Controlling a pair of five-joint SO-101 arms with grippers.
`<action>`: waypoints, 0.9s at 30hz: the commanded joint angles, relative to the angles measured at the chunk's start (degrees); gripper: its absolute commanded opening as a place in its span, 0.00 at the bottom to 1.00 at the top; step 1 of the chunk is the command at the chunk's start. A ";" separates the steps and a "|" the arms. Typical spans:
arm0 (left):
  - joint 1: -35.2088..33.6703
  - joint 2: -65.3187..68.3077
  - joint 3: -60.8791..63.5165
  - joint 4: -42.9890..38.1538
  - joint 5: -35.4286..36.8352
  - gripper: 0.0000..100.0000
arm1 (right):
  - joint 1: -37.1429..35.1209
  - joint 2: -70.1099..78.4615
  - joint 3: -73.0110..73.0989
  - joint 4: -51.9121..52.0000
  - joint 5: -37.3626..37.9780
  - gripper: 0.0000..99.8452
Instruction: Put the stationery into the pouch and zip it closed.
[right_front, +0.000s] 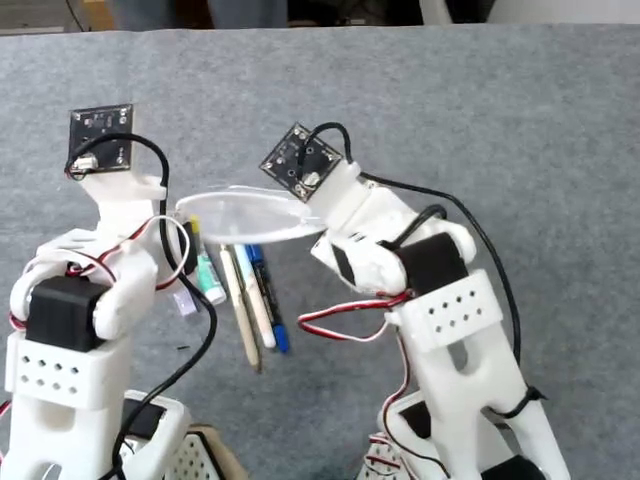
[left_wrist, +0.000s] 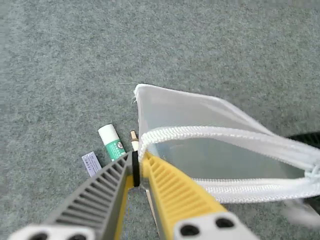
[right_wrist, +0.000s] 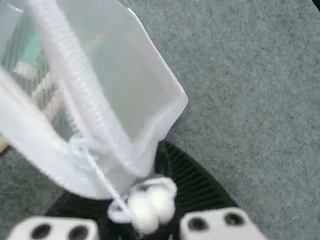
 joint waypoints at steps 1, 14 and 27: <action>-0.13 0.44 -1.63 -0.09 0.62 0.03 | 0.44 -0.22 -2.51 -0.79 0.18 0.01; 0.22 0.26 -1.54 -0.18 0.44 0.03 | 0.35 -0.22 -3.30 -0.70 0.35 0.01; -0.04 0.00 -1.45 -1.23 0.79 0.26 | 0.18 -0.22 -3.38 -0.70 0.35 0.01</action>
